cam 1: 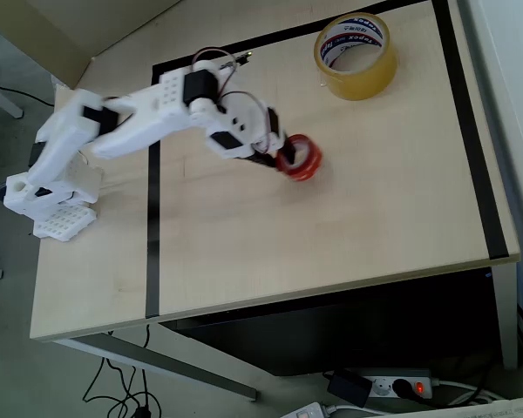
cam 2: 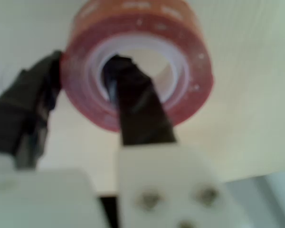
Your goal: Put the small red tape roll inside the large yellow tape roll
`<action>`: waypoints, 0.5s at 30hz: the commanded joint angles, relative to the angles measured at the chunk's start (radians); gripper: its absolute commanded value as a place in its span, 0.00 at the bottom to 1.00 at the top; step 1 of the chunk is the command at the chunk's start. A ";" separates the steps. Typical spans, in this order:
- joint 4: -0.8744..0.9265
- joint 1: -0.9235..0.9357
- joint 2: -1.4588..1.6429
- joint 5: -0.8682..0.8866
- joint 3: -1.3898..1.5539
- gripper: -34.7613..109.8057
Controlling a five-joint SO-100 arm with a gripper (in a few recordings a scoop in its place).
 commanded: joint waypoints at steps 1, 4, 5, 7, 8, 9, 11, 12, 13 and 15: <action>-0.049 -0.049 0.121 -0.031 -0.382 0.24; -0.129 -0.077 0.132 -0.031 -0.405 0.24; -0.160 -0.086 0.140 -0.031 -0.405 0.24; -0.216 -0.107 0.156 -0.031 -0.402 0.24; -0.247 -0.118 0.161 -0.031 -0.402 0.24; -0.275 -0.132 0.163 -0.031 -0.402 0.24; -0.337 -0.155 0.163 -0.031 -0.383 0.24; -0.365 -0.167 0.163 -0.031 -0.368 0.24; -0.390 -0.179 0.163 -0.031 -0.351 0.24; -0.433 -0.204 0.161 -0.031 -0.316 0.24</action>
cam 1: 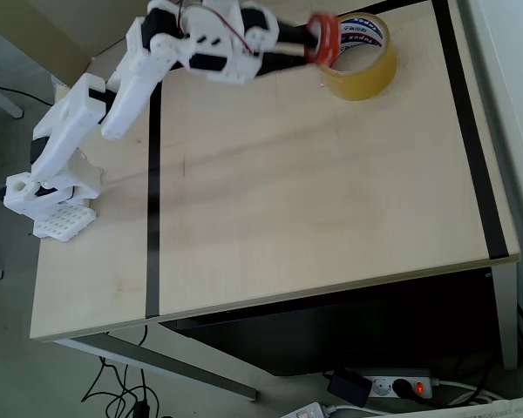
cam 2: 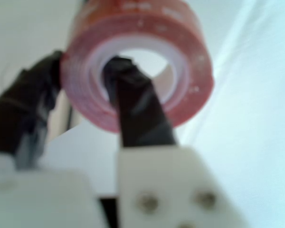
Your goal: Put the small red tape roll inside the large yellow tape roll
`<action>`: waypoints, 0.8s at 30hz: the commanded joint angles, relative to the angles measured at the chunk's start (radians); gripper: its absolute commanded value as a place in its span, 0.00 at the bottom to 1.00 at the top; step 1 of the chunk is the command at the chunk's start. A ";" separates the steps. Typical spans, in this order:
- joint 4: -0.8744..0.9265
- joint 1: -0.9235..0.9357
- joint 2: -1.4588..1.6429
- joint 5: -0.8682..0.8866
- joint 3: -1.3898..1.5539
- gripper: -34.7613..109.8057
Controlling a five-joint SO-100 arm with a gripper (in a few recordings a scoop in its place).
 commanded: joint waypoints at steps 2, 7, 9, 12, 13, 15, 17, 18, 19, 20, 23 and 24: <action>-0.152 -0.060 0.143 -0.018 0.006 0.24; -0.219 -0.104 0.089 -0.018 0.025 0.24; -0.233 -0.117 0.061 -0.018 0.029 0.24; -0.235 -0.129 0.018 -0.014 0.029 0.24; -0.233 -0.130 0.005 -0.012 0.029 0.24; -0.230 -0.130 -0.021 -0.012 0.021 0.24; -0.222 -0.130 -0.040 -0.011 0.020 0.27; -0.219 -0.130 -0.048 -0.011 0.020 0.27; -0.218 -0.130 -0.057 -0.011 0.020 0.28; -0.215 -0.129 -0.066 -0.011 0.018 0.28; -0.201 -0.126 -0.086 -0.011 0.002 0.29; -0.196 -0.126 -0.087 -0.011 0.000 0.29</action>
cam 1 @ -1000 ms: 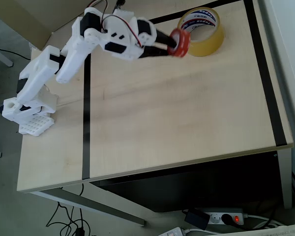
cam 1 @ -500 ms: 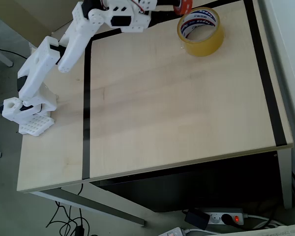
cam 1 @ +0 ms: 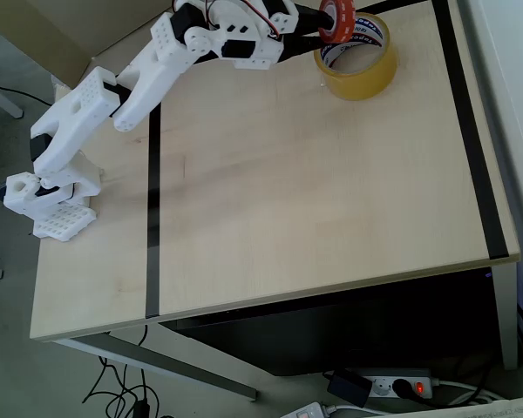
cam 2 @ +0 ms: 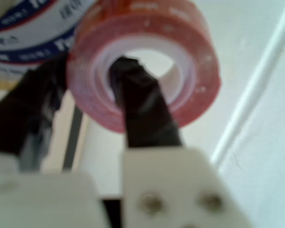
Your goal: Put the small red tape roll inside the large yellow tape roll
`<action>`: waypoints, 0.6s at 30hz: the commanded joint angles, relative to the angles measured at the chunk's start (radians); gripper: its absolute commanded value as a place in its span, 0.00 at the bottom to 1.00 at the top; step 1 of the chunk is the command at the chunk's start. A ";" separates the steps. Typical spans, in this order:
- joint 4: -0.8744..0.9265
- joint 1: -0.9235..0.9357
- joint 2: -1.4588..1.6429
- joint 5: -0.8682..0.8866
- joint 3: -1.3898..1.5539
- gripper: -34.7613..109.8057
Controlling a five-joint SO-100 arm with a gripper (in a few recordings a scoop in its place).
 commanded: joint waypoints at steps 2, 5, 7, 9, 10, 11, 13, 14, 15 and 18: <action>-0.002 -0.008 0.058 -0.012 -0.074 0.29; 0.003 -0.006 0.057 -0.012 -0.072 0.30; 0.006 -0.008 0.057 -0.012 -0.071 0.30; 0.014 -0.009 0.055 -0.012 -0.071 0.30; 0.018 -0.012 0.052 -0.012 -0.071 0.31; 0.025 -0.014 0.049 -0.012 -0.071 0.31; 0.046 -0.018 0.035 -0.012 -0.071 0.31; 0.057 -0.021 0.025 -0.012 -0.074 0.32; 0.067 -0.023 0.006 -0.012 -0.083 0.32; 0.115 -0.023 -0.077 -0.012 -0.183 0.32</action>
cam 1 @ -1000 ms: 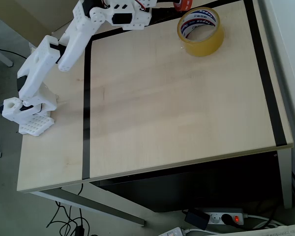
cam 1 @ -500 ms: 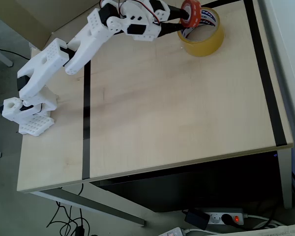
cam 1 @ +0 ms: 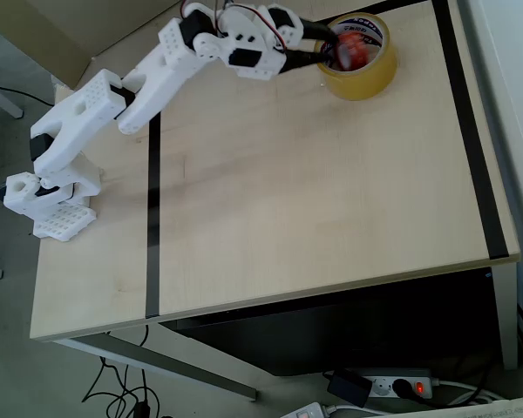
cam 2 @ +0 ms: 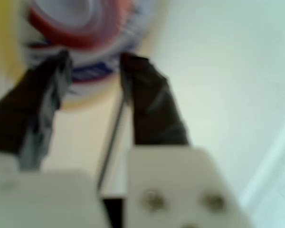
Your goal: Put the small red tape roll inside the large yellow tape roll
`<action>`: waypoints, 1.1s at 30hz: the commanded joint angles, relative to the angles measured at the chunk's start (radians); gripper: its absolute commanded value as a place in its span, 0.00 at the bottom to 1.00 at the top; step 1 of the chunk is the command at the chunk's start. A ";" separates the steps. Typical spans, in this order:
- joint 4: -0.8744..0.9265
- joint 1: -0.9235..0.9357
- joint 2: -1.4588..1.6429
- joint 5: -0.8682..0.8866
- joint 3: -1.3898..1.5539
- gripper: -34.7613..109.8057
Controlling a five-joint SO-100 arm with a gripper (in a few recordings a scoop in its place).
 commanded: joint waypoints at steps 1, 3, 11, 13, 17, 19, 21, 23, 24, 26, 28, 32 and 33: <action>0.071 -0.015 -0.011 -0.011 -0.178 0.32; 0.098 -0.017 -0.008 -0.011 -0.189 0.34; 0.207 0.025 0.170 -0.012 -0.189 0.24; 0.270 0.044 0.222 -0.011 -0.187 0.24; 0.500 0.080 0.321 -0.017 -0.176 0.24; 0.630 0.100 0.351 -0.020 -0.175 0.24; 0.661 0.124 0.443 -0.014 -0.008 0.24; 0.661 0.152 0.506 -0.006 0.117 0.24; 0.661 0.160 0.540 0.000 0.176 0.24; 0.661 0.178 0.601 0.020 0.287 0.24; 0.661 0.193 0.673 0.044 0.417 0.24; 0.661 0.213 0.808 0.089 0.683 0.24; 0.661 0.215 0.854 0.098 0.752 0.24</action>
